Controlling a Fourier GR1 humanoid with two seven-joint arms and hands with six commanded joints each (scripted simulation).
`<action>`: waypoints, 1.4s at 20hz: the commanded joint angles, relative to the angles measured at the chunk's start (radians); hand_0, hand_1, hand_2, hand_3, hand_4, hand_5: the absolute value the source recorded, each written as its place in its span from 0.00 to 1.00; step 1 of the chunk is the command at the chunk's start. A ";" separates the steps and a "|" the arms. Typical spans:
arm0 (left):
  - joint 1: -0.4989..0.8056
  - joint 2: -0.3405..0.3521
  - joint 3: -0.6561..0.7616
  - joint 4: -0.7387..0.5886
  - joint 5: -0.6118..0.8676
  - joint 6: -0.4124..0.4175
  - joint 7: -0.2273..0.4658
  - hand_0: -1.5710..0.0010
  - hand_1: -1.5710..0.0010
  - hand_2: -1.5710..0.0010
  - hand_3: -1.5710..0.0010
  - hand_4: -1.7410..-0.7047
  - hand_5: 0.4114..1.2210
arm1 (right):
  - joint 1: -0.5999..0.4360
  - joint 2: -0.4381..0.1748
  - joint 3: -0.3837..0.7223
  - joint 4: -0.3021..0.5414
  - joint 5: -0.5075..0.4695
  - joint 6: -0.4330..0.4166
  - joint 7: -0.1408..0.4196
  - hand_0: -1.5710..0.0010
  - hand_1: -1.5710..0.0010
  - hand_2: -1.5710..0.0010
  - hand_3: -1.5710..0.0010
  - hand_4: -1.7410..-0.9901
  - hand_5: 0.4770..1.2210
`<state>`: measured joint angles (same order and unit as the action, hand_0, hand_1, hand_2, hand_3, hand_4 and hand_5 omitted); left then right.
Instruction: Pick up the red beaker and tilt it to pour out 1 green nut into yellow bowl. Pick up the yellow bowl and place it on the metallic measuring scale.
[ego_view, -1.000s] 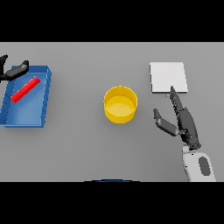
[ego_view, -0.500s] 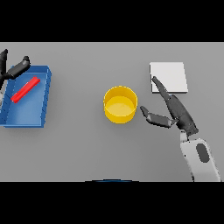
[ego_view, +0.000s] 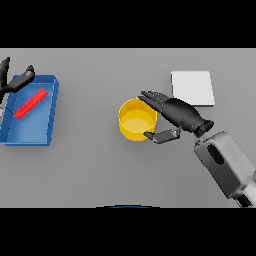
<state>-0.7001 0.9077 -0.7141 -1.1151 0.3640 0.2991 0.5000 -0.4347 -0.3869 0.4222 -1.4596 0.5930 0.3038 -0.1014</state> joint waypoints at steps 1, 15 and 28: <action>-0.001 0.001 0.000 0.003 0.000 -0.002 -0.003 1.00 1.00 1.00 1.00 0.95 0.37 | -0.017 -0.012 0.021 0.004 0.016 0.018 -0.025 1.00 1.00 1.00 1.00 0.67 0.19; 0.013 0.004 0.028 -0.003 0.033 -0.003 -0.038 1.00 1.00 1.00 1.00 0.91 0.39 | -0.162 -0.008 0.187 0.166 0.137 0.121 -0.101 1.00 1.00 1.00 1.00 0.65 0.26; 0.019 0.009 0.014 -0.033 0.024 0.011 -0.013 1.00 1.00 1.00 1.00 0.92 0.39 | -0.197 0.036 0.224 0.300 0.154 0.116 -0.151 1.00 1.00 0.98 0.96 0.60 0.35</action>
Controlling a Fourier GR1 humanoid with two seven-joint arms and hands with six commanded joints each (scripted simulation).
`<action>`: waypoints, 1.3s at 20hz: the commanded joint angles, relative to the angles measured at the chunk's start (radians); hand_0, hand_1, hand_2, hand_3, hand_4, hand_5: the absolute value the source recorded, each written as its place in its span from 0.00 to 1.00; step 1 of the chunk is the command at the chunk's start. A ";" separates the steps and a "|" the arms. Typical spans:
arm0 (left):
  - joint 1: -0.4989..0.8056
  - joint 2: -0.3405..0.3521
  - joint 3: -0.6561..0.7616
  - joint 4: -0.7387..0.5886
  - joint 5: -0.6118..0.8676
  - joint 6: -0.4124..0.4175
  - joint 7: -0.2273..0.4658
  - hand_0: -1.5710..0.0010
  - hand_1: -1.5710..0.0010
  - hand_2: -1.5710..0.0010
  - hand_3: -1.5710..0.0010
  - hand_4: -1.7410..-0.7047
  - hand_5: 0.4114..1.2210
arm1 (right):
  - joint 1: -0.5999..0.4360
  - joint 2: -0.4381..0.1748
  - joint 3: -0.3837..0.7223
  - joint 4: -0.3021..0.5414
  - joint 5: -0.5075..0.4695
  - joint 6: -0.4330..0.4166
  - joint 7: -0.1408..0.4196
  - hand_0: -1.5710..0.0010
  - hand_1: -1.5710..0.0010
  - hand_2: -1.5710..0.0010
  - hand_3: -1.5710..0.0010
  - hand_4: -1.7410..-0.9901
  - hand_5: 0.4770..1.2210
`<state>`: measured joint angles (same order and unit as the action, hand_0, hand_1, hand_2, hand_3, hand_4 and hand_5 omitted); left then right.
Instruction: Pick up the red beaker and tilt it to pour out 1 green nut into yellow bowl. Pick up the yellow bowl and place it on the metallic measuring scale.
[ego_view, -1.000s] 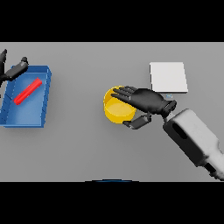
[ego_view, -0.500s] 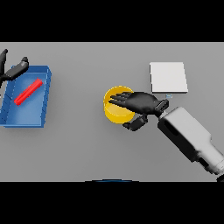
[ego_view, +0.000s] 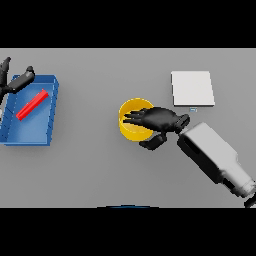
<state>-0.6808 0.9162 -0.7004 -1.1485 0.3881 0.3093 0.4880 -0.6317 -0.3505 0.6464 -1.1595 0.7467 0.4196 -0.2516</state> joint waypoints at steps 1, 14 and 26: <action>-0.006 -0.002 0.001 0.004 -0.003 0.006 0.006 1.00 1.00 1.00 1.00 0.91 0.40 | -0.001 0.015 0.003 0.005 0.000 0.003 0.019 1.00 1.00 0.97 0.94 0.58 0.39; 0.002 0.003 0.008 0.009 0.002 -0.001 -0.018 1.00 1.00 1.00 1.00 0.92 0.40 | -0.021 -0.018 0.015 -0.003 -0.006 0.040 0.017 0.13 0.16 0.16 0.29 0.11 0.95; 0.001 0.015 0.015 -0.001 0.001 0.010 -0.021 1.00 1.00 1.00 1.00 0.91 0.40 | -0.051 -0.101 -0.044 -0.152 -0.099 0.139 0.121 0.01 0.01 0.01 0.17 0.03 1.00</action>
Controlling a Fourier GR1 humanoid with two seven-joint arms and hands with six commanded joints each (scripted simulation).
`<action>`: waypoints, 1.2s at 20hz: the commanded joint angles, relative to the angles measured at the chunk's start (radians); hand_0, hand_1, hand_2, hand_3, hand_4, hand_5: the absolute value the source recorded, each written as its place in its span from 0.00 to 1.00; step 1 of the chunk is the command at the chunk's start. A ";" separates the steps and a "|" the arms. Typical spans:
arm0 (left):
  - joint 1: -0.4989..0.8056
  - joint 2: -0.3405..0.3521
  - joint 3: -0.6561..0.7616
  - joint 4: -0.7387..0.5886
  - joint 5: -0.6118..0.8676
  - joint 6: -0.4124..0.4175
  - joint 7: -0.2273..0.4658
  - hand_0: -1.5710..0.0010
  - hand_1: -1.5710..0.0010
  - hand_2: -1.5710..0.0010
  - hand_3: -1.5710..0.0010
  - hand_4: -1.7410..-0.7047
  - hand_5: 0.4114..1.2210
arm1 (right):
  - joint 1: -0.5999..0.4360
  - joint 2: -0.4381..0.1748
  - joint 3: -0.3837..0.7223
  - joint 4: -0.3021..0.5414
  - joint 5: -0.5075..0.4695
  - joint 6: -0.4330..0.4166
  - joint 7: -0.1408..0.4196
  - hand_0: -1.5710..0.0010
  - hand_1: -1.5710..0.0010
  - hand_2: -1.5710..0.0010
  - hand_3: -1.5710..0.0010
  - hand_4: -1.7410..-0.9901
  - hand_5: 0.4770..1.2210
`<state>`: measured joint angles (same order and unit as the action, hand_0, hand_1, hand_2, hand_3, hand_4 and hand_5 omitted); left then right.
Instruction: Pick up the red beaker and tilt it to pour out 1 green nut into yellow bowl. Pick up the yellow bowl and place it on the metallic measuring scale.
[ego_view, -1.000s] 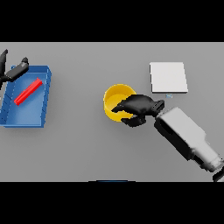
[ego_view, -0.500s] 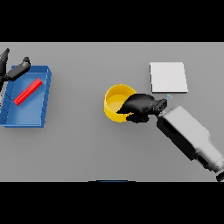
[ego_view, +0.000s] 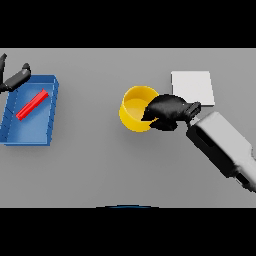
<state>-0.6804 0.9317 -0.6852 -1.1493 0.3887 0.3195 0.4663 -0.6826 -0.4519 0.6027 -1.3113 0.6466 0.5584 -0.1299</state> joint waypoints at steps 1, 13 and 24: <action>-0.002 -0.005 -0.001 0.006 -0.002 0.000 -0.006 1.00 1.00 1.00 1.00 0.91 0.40 | -0.007 -0.002 -0.003 0.002 -0.003 0.005 0.007 0.01 0.02 0.01 0.13 0.02 1.00; -0.009 0.001 0.014 0.043 0.007 -0.027 -0.020 1.00 1.00 1.00 1.00 0.90 0.43 | -0.089 -0.116 -0.081 0.136 0.001 -0.076 0.024 0.01 0.00 0.00 0.10 0.02 1.00; 0.011 0.021 0.016 -0.029 0.024 0.006 0.038 1.00 1.00 1.00 1.00 0.88 0.44 | -0.162 -0.120 -0.110 0.458 0.023 -0.199 -0.014 0.03 0.09 0.05 0.05 0.02 1.00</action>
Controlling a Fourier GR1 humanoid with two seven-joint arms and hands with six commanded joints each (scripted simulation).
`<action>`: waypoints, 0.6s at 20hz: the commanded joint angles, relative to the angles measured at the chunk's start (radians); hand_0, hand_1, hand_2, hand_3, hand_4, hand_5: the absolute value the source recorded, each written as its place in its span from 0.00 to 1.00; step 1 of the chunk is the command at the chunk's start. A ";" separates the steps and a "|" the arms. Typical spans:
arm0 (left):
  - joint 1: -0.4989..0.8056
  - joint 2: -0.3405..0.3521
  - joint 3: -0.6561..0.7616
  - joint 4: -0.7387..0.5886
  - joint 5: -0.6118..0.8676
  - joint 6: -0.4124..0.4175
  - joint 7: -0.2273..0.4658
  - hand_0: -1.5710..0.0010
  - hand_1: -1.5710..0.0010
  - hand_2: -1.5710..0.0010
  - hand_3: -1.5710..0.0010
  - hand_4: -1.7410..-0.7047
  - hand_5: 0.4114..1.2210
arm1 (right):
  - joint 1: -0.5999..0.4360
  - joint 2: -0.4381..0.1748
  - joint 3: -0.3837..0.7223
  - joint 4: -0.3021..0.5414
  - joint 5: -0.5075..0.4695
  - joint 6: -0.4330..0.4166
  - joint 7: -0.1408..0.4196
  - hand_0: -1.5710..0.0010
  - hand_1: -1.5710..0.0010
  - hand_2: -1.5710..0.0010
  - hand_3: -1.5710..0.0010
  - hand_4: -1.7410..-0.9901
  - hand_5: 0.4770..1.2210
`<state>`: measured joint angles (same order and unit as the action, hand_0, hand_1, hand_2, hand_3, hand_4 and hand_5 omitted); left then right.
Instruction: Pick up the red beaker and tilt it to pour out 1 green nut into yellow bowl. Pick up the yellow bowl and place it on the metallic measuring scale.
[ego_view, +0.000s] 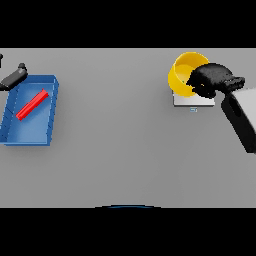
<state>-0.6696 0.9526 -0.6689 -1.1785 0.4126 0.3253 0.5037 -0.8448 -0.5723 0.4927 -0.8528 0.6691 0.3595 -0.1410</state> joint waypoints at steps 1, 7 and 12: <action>-0.002 0.006 -0.001 -0.008 -0.001 0.001 0.010 1.00 1.00 1.00 1.00 0.88 0.44 | -0.008 0.007 0.004 0.024 0.007 -0.011 -0.002 0.03 0.10 0.06 0.04 0.02 1.00; -0.001 0.002 -0.003 0.007 -0.003 -0.001 0.019 1.00 1.00 1.00 1.00 0.86 0.46 | -0.032 0.019 0.013 0.152 0.030 -0.051 -0.013 0.09 0.21 0.14 0.01 0.01 1.00; -0.016 -0.006 -0.004 0.022 -0.006 -0.009 0.020 1.00 1.00 1.00 1.00 0.87 0.44 | -0.038 0.017 0.003 0.185 0.010 -0.056 -0.042 0.10 0.22 0.11 0.02 0.02 1.00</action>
<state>-0.6856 0.9469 -0.6728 -1.1566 0.4063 0.3163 0.5233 -0.8824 -0.5553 0.4955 -0.6673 0.6789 0.3044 -0.1838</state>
